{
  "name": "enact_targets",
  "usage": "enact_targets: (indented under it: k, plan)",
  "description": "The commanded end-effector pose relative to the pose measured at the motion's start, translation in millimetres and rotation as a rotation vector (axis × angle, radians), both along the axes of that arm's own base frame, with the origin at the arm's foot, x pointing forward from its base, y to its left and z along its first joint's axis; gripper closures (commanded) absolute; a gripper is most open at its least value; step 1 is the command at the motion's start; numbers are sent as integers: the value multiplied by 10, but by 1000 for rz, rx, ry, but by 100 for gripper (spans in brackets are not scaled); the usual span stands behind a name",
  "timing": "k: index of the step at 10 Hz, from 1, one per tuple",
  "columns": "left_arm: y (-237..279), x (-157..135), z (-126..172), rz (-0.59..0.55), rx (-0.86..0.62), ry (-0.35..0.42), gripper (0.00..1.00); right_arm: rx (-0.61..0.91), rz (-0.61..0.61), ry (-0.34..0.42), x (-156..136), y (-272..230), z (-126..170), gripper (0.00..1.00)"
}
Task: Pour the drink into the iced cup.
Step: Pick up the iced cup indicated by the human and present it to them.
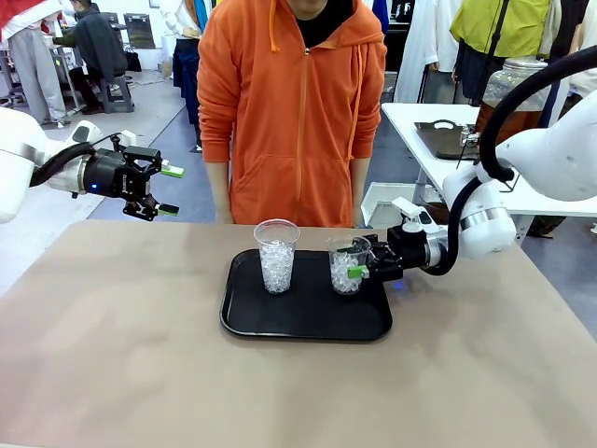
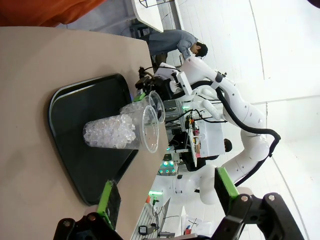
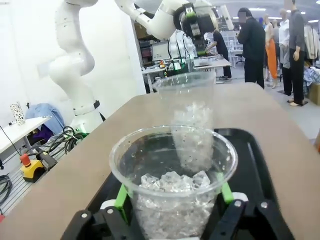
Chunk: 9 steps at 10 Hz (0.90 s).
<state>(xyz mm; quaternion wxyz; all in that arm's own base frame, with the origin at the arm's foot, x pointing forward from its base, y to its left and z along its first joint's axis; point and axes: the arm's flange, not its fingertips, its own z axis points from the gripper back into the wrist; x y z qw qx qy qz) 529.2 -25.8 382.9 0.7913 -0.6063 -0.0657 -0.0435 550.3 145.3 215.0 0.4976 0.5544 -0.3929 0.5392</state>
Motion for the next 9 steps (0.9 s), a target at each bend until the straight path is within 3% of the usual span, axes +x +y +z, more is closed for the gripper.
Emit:
enact_targets:
  k: [1, 4, 9]
  plan:
    - [7, 0, 12, 0, -9, -4, 0, 22, -7, -36, 100, 2, 421, 18]
    - [7, 0, 12, 0, -9, -4, 0, 20, -19, -150, 272, 14, 848, 18]
    - [7, 0, 12, 0, -9, -4, 0, 39, -33, -162, 615, 71, 1224, 18]
